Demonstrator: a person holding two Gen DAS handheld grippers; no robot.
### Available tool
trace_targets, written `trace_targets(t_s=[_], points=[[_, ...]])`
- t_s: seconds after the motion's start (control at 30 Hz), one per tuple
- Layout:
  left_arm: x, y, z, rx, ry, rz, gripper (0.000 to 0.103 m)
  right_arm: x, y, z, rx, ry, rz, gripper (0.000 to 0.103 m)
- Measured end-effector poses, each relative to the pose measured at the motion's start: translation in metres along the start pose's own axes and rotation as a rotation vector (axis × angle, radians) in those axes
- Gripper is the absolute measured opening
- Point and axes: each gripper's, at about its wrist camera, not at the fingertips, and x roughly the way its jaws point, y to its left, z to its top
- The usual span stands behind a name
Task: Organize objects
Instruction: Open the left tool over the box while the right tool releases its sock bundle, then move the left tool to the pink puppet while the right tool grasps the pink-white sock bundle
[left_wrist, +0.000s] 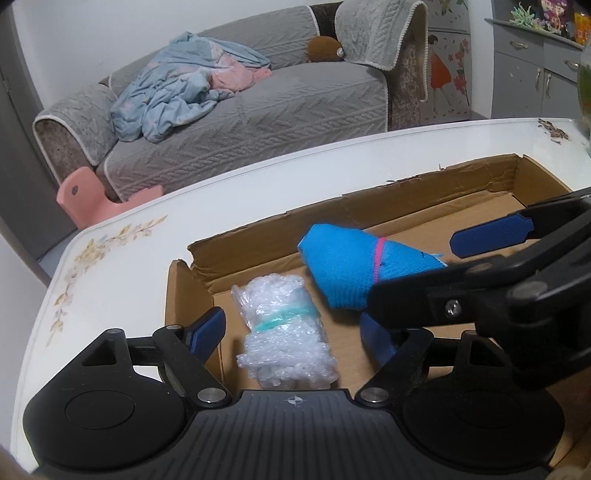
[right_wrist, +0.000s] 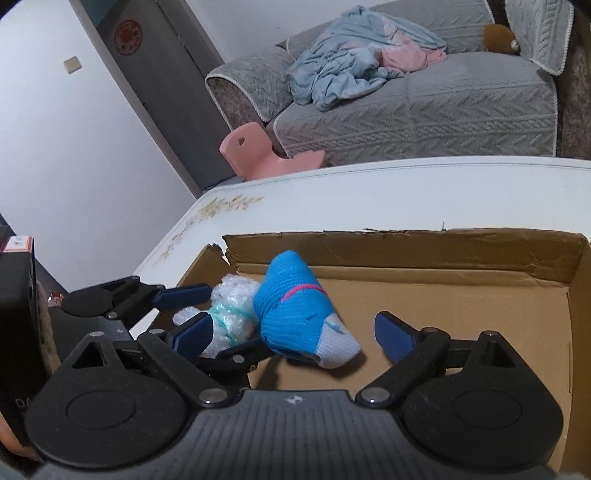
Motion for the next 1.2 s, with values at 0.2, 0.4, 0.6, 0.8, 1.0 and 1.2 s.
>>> trace_targets(t_s=[0.2,0.4,0.6,0.8,1.0,1.2], points=[[-0.017,-0.003,-0.014,-0.011,-0.014,-0.013,0.086,-0.011,-0.002,-0.008,0.037,-0.008,0.014,0.094],[-0.037,-0.007,-0.025,0.008,-0.057,-0.013,0.087,-0.017,0.002,-0.015,0.038,-0.014,-0.008,0.095],[-0.093,0.012,-0.037,-0.038,-0.143,-0.035,0.092,-0.059,0.016,-0.013,-0.010,-0.092,-0.049,0.098],[-0.161,0.042,-0.086,-0.115,-0.221,0.007,0.102,-0.129,0.039,-0.041,-0.103,-0.171,-0.079,0.102],[-0.193,0.054,-0.155,-0.175,-0.179,0.007,0.102,-0.174,0.054,-0.105,-0.190,-0.165,-0.125,0.102],[-0.198,0.054,-0.201,-0.217,-0.112,-0.035,0.102,-0.191,0.063,-0.161,-0.279,-0.105,-0.148,0.102]])
